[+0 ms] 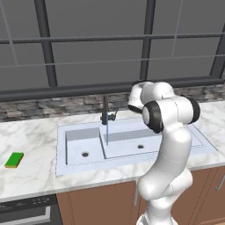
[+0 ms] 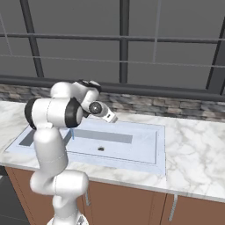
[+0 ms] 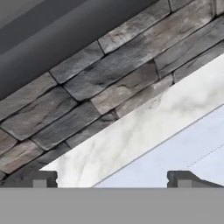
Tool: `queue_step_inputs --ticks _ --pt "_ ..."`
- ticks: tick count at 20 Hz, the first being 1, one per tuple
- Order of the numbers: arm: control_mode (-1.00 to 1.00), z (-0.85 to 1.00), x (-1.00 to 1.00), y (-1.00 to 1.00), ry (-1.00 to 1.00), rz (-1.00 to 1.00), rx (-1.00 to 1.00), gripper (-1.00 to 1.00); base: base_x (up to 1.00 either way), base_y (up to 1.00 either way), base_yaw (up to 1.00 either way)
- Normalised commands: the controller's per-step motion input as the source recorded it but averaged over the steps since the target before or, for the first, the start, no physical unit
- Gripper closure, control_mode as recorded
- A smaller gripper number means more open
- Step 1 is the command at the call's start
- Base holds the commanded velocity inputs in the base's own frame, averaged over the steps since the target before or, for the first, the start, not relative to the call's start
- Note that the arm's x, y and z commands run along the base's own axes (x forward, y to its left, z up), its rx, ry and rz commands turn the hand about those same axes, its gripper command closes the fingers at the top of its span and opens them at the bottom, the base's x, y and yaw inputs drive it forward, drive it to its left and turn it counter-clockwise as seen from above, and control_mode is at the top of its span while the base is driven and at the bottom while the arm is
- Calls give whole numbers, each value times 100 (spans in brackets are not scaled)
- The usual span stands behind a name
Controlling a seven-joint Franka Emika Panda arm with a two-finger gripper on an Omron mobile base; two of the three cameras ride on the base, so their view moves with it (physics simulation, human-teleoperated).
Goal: Soak the sponge with water for a few seconds and then drop it inside the sink.
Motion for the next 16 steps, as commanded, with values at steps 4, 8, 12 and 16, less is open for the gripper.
queue_step_inputs --ticks 4,8,12,16 --pt "-100 34 -40 -14 14 3 -7 -100 0 0 0" --pt "-100 62 -39 -24 10 2 -3 -100 0 0 0" --pt "-100 77 -30 -32 2 0 0 -100 0 0 0" --pt "-100 77 -25 -32 1 0 0 -100 0 0 0"
